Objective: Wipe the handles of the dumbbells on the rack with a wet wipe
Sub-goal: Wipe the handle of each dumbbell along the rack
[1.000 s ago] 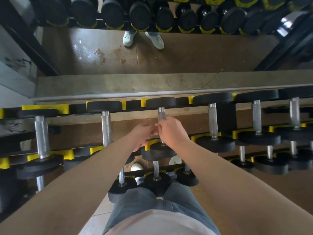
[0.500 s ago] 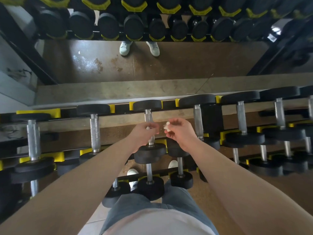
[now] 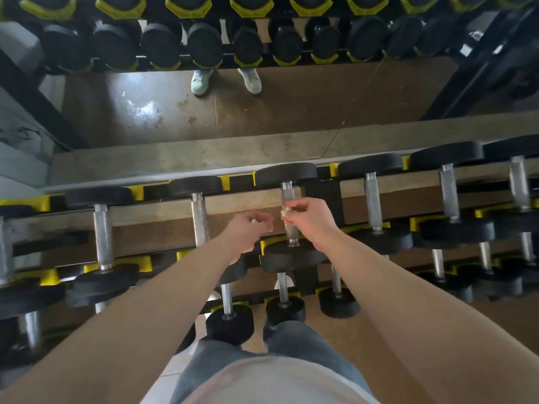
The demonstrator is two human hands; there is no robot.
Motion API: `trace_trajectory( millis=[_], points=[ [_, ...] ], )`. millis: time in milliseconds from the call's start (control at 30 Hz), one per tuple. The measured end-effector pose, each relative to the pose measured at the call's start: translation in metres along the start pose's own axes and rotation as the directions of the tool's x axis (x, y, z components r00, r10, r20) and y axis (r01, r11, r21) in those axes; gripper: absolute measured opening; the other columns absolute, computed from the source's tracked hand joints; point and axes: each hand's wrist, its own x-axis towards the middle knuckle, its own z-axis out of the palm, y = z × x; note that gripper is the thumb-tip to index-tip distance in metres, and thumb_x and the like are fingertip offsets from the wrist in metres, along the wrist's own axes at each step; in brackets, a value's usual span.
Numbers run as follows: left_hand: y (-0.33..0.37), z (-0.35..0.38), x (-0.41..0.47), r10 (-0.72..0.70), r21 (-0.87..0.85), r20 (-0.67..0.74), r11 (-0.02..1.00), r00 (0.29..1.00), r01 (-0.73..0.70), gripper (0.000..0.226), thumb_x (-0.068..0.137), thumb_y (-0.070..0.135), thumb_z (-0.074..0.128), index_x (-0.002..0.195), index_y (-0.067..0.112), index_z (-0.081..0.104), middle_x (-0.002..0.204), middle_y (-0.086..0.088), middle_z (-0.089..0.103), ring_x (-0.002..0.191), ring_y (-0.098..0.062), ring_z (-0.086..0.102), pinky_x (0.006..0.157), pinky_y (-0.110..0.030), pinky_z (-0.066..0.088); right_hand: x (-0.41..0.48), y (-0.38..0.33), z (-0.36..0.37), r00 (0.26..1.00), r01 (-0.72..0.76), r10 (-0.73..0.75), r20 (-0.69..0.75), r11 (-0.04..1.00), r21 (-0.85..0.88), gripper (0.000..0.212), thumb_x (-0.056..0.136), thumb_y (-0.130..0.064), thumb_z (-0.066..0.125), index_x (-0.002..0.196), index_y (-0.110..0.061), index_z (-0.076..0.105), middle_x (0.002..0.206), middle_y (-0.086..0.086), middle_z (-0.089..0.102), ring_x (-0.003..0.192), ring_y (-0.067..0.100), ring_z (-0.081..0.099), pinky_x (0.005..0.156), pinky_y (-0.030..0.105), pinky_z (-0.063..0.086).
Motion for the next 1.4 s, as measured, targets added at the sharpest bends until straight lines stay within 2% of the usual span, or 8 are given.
trace_trajectory(
  millis=[167,267,500,600,667,933,1200,1400],
  points=[
    [0.008,0.029,0.007,-0.042,-0.021,-0.065,0.999,0.997,0.041,0.018,0.096,0.025,0.070,0.114,0.028,0.071,0.111,0.002,0.062,0.098,-0.016,0.056,0.071,-0.030,0.045,0.019,-0.007,-0.017,0.981,0.113,-0.120,-0.152,0.992,-0.054,0.031,0.090,-0.011,0.073,0.118,-0.023,0.067,0.106,-0.011,0.068,0.096,0.004,0.062,0.074,0.014,0.044],
    [0.013,0.040,0.012,-0.084,-0.059,-0.118,0.995,0.990,0.077,0.016,0.097,0.028,0.068,0.113,0.027,0.070,0.115,-0.001,0.066,0.104,-0.020,0.059,0.077,-0.032,0.048,0.029,-0.007,-0.020,0.973,0.119,-0.129,-0.190,0.991,-0.064,0.028,0.092,-0.013,0.071,0.120,-0.019,0.070,0.113,-0.004,0.071,0.100,0.008,0.062,0.085,0.020,0.045],
    [0.016,0.063,0.020,-0.138,-0.131,-0.231,0.985,0.963,0.110,0.038,0.098,0.029,0.065,0.135,0.022,0.060,0.119,-0.013,0.066,0.113,-0.038,0.065,0.061,-0.025,0.044,0.031,0.018,-0.029,0.998,0.056,-0.052,0.039,0.994,-0.093,0.028,0.098,-0.024,0.067,0.125,-0.022,0.072,0.127,-0.002,0.071,0.120,0.017,0.063,0.092,0.024,0.043],
    [0.017,0.067,0.017,-0.141,-0.120,-0.248,0.986,0.958,0.114,0.031,0.100,0.027,0.062,0.131,0.025,0.063,0.108,-0.011,0.065,0.082,-0.023,0.061,0.055,-0.025,0.038,0.028,0.027,-0.039,0.976,0.078,-0.004,0.218,0.942,-0.328,0.026,0.097,-0.022,0.068,0.122,-0.022,0.073,0.125,-0.001,0.070,0.114,0.017,0.065,0.087,0.024,0.046],
    [0.017,0.069,0.016,-0.160,-0.124,-0.253,0.983,0.954,0.132,0.027,0.101,0.027,0.061,0.128,0.026,0.063,0.121,-0.014,0.064,0.097,-0.029,0.063,0.058,-0.026,0.041,0.026,0.036,-0.040,0.954,0.113,0.034,0.297,0.879,-0.463,0.025,0.097,-0.020,0.068,0.122,-0.021,0.073,0.122,0.000,0.071,0.107,0.016,0.065,0.082,0.023,0.045],
    [0.014,0.070,0.017,-0.188,-0.110,-0.271,0.980,0.944,0.164,0.010,0.101,0.024,0.061,0.103,0.033,0.064,0.112,-0.002,0.070,0.071,-0.012,0.045,0.058,-0.026,0.038,0.066,0.004,-0.035,0.995,-0.087,0.072,0.063,0.959,0.270,0.029,0.086,-0.001,0.076,0.096,-0.029,0.077,0.103,-0.001,0.076,0.098,0.021,0.071,0.097,0.043,0.057],
    [0.017,0.075,0.017,-0.209,-0.137,-0.287,0.975,0.935,0.176,0.021,0.104,0.029,0.056,0.124,0.028,0.065,0.112,-0.001,0.069,0.082,-0.014,0.049,0.071,-0.030,0.043,0.036,0.049,-0.044,0.928,0.145,0.023,0.371,0.897,-0.418,0.021,0.095,-0.022,0.069,0.115,-0.022,0.076,0.112,-0.002,0.072,0.100,0.014,0.066,0.083,0.026,0.050],
    [0.018,0.074,0.016,-0.235,-0.168,-0.280,0.967,0.931,0.194,0.020,0.104,0.028,0.058,0.123,0.027,0.064,0.110,0.000,0.071,0.088,-0.019,0.048,0.098,-0.046,0.052,0.049,0.020,-0.034,0.998,-0.054,0.047,0.044,0.983,0.177,0.024,0.089,-0.016,0.077,0.111,-0.026,0.076,0.103,-0.011,0.073,0.100,0.010,0.066,0.090,0.027,0.050]
  ],
)
